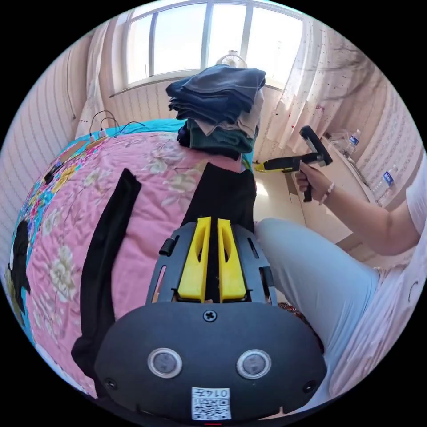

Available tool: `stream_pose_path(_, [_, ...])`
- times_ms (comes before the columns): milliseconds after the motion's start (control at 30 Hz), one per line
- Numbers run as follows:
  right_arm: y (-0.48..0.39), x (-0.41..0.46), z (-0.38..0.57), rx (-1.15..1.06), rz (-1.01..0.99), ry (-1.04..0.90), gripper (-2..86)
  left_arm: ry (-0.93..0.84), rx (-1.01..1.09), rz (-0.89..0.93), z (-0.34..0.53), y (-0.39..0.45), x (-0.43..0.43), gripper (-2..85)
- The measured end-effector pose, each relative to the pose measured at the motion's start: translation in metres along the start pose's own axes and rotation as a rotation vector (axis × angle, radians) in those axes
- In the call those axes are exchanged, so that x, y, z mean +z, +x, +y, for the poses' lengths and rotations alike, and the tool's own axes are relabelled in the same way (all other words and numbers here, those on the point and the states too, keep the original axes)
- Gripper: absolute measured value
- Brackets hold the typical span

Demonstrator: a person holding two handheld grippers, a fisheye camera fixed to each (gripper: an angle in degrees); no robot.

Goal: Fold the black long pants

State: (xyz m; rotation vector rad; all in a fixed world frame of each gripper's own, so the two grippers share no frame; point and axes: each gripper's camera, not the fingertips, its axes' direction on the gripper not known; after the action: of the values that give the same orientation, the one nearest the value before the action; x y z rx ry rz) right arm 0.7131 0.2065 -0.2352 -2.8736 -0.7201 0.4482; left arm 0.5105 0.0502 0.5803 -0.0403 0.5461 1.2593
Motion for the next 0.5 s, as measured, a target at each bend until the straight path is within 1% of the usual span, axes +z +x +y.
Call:
stream_pose_path(100, [0.025,-0.006,0.039,0.093,-0.035,0.087,9.0,-0.043,0.083,0.044,-0.056,0.015,0.068,4.8])
stream_pose_path(167, [0.037,-0.003,0.056,0.128,-0.051,0.09,8.8,-0.149,0.157,0.018,-0.082,0.027,0.124,6.3])
stream_pose_path(233, [0.048,0.0,0.067,0.158,-0.072,0.088,8.7,-0.235,0.174,-0.012,-0.089,0.029,0.16,6.0])
stream_pose_path(300, [0.06,0.006,0.077,0.175,-0.139,0.094,8.7,-0.222,0.195,0.002,-0.09,0.026,0.173,4.5])
stream_pose_path(367, [0.066,0.011,0.08,0.176,-0.163,0.09,8.7,-0.199,0.138,0.057,-0.095,0.015,0.171,0.9])
stream_pose_path(500, [0.073,0.014,0.087,0.159,-0.205,0.121,8.7,-0.143,0.087,0.068,-0.102,0.0,0.155,-0.5])
